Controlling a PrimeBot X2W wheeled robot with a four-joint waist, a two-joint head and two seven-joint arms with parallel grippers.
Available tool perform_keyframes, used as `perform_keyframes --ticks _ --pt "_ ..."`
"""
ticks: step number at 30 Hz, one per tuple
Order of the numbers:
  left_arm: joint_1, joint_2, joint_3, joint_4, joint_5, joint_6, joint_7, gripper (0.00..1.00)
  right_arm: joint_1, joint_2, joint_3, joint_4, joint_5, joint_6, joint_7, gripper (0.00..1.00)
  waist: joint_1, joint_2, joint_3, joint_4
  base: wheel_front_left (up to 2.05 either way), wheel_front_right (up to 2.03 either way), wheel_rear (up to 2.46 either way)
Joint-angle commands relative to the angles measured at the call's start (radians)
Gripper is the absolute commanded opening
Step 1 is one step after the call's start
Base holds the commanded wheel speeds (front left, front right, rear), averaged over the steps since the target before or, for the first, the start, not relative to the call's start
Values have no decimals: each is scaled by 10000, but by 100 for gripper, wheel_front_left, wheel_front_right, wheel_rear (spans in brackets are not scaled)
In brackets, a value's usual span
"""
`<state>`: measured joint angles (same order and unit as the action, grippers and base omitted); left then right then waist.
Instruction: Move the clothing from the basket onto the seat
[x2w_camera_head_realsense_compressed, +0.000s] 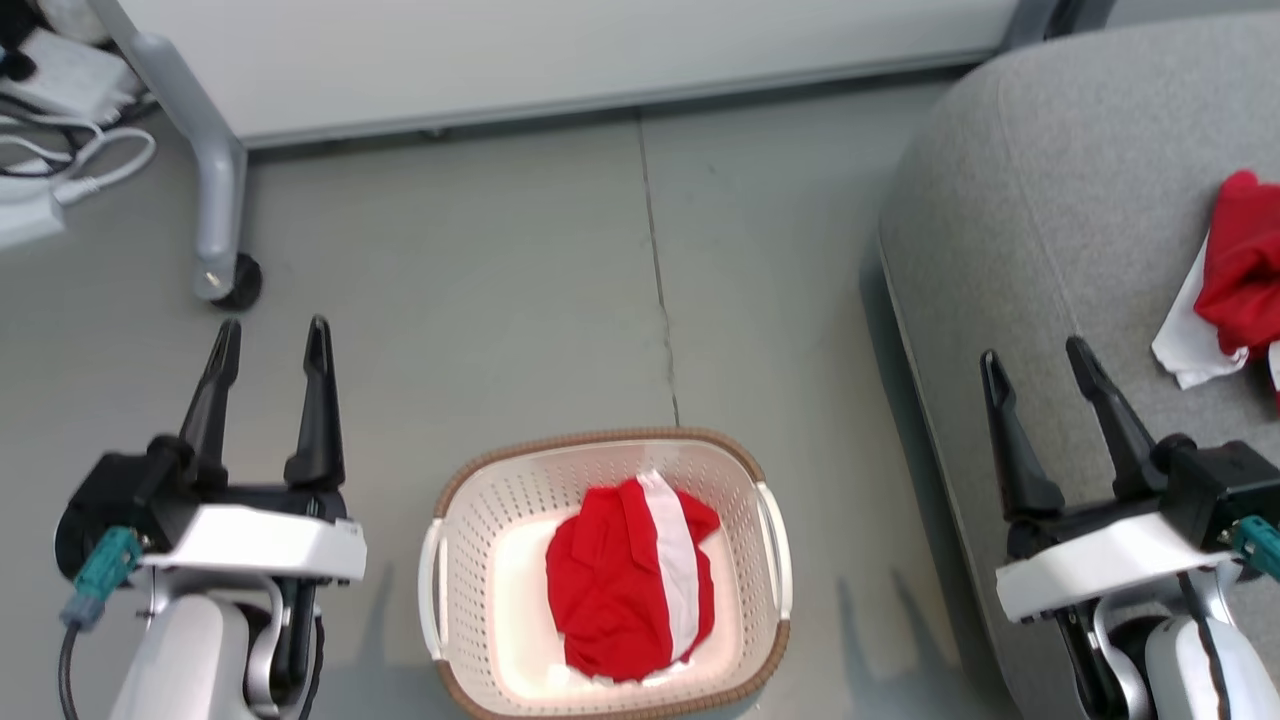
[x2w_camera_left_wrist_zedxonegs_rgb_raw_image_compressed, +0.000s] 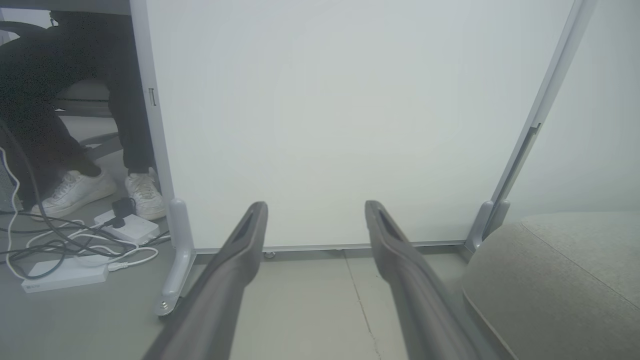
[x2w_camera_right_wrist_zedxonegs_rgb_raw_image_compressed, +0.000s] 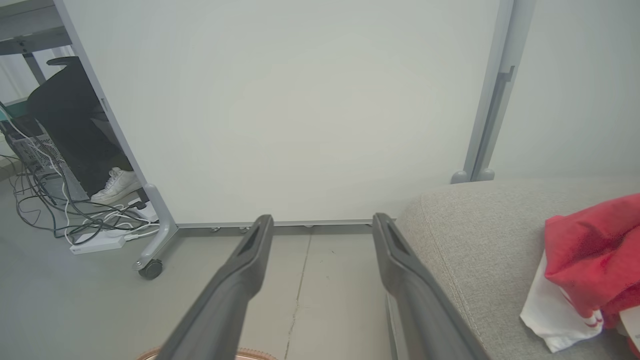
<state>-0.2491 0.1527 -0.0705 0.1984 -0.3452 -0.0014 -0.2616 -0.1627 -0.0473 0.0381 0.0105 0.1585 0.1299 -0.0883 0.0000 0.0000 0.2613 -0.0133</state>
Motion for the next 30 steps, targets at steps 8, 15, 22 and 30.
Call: perform_keyframes --ticks 8,15,22,30 --pt "1756 254 42 -802 500 388 129 100 1006 -59 -251 171 -20 17 273 100 0 0 -1722 506 0 0 0" --pt "2816 334 -155 -1571 691 659 528 100 1535 -62 -377 111 -103 17 446 100 0 0 -2337 554 0 0 0" --pt "3754 324 -423 -2310 820 870 1035 100 2054 -60 -542 -20 -107 17 624 100 0 0 -2848 596 0 0 0" --pt "4275 345 -553 -2601 837 1010 1299 100 2400 -59 -689 -141 -33 17 681 100 0 0 -3151 601 0 0 0"
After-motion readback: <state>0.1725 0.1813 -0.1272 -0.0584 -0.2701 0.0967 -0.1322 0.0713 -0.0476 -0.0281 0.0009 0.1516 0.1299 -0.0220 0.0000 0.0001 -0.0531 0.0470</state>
